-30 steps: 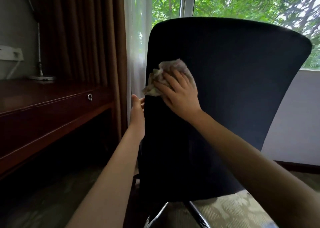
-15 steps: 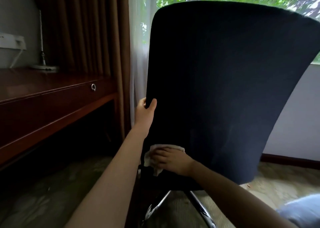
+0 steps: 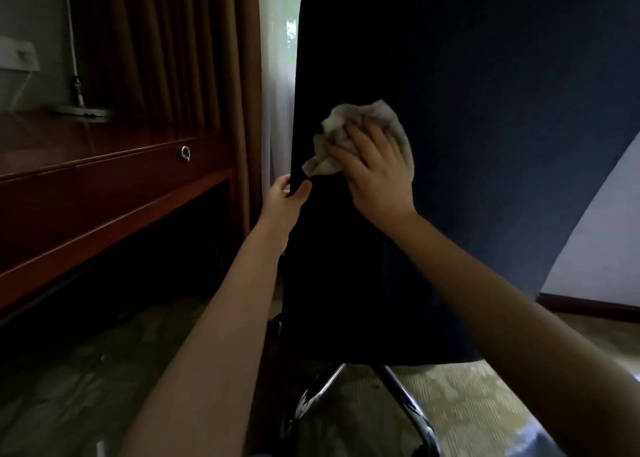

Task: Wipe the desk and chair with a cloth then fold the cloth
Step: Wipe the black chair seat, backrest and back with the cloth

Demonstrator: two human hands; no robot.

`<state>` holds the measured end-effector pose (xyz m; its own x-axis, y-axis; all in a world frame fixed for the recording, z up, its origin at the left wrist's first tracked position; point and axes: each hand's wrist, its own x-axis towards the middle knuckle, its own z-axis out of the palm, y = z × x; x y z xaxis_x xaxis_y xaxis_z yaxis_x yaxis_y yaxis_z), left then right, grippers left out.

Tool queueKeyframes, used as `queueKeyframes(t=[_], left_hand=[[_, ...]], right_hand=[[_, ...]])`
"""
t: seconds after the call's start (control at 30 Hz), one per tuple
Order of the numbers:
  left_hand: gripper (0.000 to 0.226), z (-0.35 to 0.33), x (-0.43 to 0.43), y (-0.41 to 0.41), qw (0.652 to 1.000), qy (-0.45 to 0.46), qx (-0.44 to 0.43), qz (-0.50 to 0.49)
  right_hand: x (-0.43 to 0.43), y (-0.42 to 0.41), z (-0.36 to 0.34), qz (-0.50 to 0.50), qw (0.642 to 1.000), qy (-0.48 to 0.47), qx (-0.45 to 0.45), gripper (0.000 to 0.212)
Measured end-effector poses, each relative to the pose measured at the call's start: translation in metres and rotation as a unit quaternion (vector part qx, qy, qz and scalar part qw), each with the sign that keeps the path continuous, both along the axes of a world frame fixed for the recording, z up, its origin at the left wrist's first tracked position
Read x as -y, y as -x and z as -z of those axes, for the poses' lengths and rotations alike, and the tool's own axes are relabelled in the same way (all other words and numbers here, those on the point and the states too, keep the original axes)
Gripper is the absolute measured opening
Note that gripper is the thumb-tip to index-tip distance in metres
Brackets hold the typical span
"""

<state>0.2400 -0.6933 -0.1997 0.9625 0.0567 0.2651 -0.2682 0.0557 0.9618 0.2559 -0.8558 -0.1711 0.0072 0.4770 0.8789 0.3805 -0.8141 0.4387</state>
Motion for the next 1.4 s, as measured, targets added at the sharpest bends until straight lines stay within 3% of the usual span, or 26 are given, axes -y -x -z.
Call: queueKeyframes(t=[0.17, 0.3, 0.37, 0.43, 0.5, 0.57, 0.63, 0.73, 0.87, 1.03, 1.13, 1.2, 1.33, 1.4], left_hand=[[0.024, 0.024, -0.017, -0.004, 0.999, 0.006, 0.003, 0.044], [0.036, 0.063, -0.026, -0.007, 0.995, -0.016, -0.030, 0.089], [0.041, 0.081, -0.031, -0.008, 0.994, -0.027, -0.056, 0.086], [0.043, 0.094, -0.035, -0.009, 0.993, -0.038, -0.073, 0.085], [0.045, 0.099, -0.036, -0.011, 0.993, -0.041, -0.084, 0.072], [0.047, 0.101, -0.035, -0.016, 0.993, -0.069, -0.093, 0.031], [0.047, 0.099, -0.035, -0.021, 0.992, -0.080, -0.093, 0.003], [0.054, 0.091, -0.037, -0.023, 0.987, -0.056, -0.148, 0.036], [0.065, 0.091, -0.045, -0.026, 0.984, 0.011, -0.164, 0.066], [0.075, 0.105, -0.046, -0.032, 0.986, 0.040, -0.153, 0.045], [0.057, 0.125, -0.046, -0.036, 0.989, 0.018, -0.139, 0.051], [0.047, 0.137, -0.045, -0.033, 0.989, 0.008, -0.125, 0.074], [0.042, 0.144, -0.040, -0.031, 0.990, -0.003, -0.096, 0.099], [0.026, 0.144, -0.039, -0.035, 0.991, -0.008, -0.092, 0.098]], right_hand=[[-0.015, -0.009, 0.135, 0.022, 0.981, 0.140, -0.135, 0.042], [-0.018, -0.010, 0.232, 0.070, 0.915, 0.312, -0.245, 0.039], [-0.019, -0.010, 0.260, 0.082, 0.869, 0.417, -0.251, 0.029], [-0.015, -0.009, 0.269, 0.087, 0.846, 0.465, -0.248, 0.025], [-0.016, -0.013, 0.257, 0.075, 0.851, 0.441, -0.274, 0.024], [-0.021, -0.017, 0.223, 0.040, 0.897, 0.343, -0.276, 0.030], [-0.023, -0.025, 0.169, 0.042, 0.941, 0.274, -0.194, 0.037], [-0.023, -0.026, 0.071, 0.045, 0.989, 0.127, -0.060, 0.038], [-0.029, -0.015, 0.023, 0.068, 0.998, 0.008, 0.002, 0.033], [-0.041, -0.022, 0.115, 0.030, 0.991, 0.074, -0.105, 0.046], [-0.030, -0.024, 0.218, 0.030, 0.956, 0.217, -0.196, 0.051], [-0.023, -0.019, 0.266, 0.031, 0.935, 0.267, -0.232, 0.041], [-0.025, -0.011, 0.313, 0.051, 0.916, 0.322, -0.234, 0.044], [-0.025, -0.008, 0.334, 0.068, 0.901, 0.375, -0.208, 0.043]])
